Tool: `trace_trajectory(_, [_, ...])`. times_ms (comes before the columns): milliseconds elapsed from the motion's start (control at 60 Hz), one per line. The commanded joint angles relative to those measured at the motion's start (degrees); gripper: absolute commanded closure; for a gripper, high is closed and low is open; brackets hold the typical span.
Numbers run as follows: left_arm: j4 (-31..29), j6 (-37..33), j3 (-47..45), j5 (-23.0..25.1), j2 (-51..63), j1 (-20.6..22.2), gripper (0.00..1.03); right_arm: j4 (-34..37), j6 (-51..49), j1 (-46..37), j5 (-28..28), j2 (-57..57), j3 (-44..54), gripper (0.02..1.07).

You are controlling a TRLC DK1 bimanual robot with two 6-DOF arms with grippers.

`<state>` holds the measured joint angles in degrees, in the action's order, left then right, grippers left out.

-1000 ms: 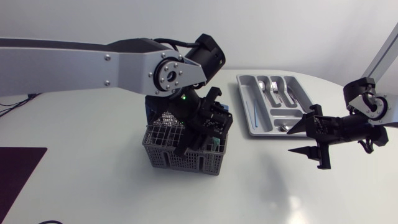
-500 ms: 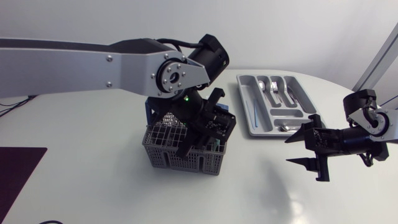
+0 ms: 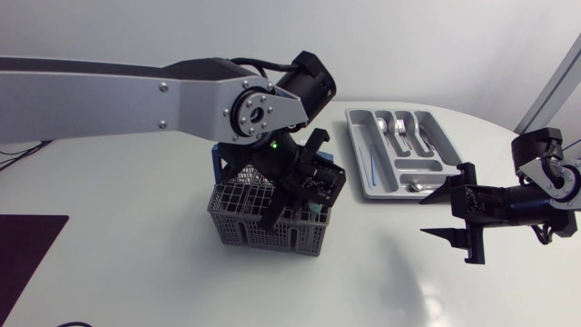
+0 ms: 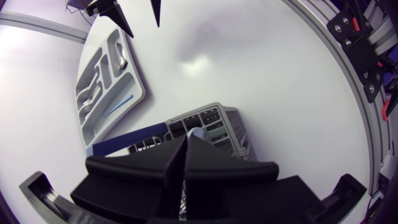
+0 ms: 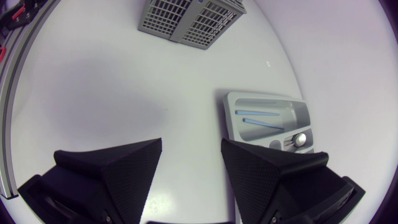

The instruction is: Unload the cutlery basket into the drawer organizer.

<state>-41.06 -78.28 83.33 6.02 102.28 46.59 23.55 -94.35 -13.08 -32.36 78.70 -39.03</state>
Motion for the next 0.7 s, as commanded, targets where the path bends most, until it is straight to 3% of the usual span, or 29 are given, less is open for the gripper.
trace_trajectory(0, [-1.13, -0.82, 0.08, 0.66, -0.94, 0.26, 0.94, 0.18, -0.22, -0.37, -0.60, -1.44, 2.20, 0.37])
trace_trajectory(683, [1.77, 0.76, -2.91, -2.15, -10.79, 0.96, 0.94, 3.87, 1.09, 0.34, -2.01, -14.01, 7.91, 0.37])
